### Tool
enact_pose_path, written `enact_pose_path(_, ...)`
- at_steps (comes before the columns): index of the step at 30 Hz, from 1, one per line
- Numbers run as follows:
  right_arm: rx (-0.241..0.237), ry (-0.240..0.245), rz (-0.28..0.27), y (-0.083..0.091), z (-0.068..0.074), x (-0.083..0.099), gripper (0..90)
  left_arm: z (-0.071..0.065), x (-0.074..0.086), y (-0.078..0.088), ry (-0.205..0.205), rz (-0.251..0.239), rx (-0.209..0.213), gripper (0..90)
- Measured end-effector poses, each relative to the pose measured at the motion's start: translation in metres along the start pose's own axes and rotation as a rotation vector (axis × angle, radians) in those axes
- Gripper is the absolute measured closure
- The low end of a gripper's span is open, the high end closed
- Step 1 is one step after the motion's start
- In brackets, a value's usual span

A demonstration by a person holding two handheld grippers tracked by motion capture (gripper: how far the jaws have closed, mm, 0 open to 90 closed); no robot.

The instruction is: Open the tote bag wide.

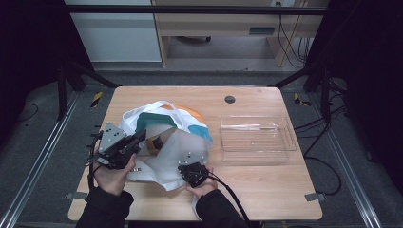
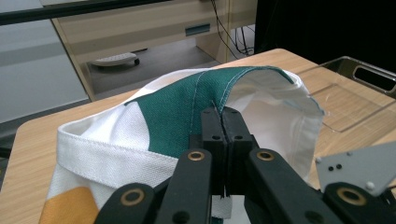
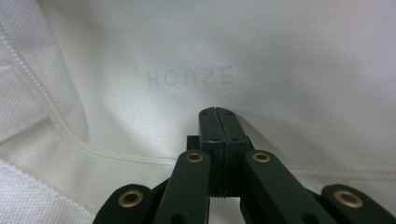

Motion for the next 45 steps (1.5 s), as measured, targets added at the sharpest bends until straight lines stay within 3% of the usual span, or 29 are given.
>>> enact_pose_path(16,-0.006,0.005,0.001,0.000,0.000,0.000,90.0,0.016,-0.017,-0.008,0.007,0.007,-0.048,89.0)
enact_pose_path(34,-0.021,0.000,0.003,-0.001,0.000,-0.001,90.0,0.035,-0.031,-0.034,0.027,0.018,-0.100,89.0)
enact_pose_path(45,-0.030,0.013,0.001,-0.002,0.000,-0.001,90.0,0.053,-0.034,-0.054,0.059,0.043,-0.140,89.1)
Point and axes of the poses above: each handheld gripper's, and its own axes: y roughly backward along the jaws, x roughly out of its underside, z roughly to its left, the point moved 1 cm from there along -y, roughly forward along the jaws, and after that the axes turned 1 degree about y, right-handed, at the moved point
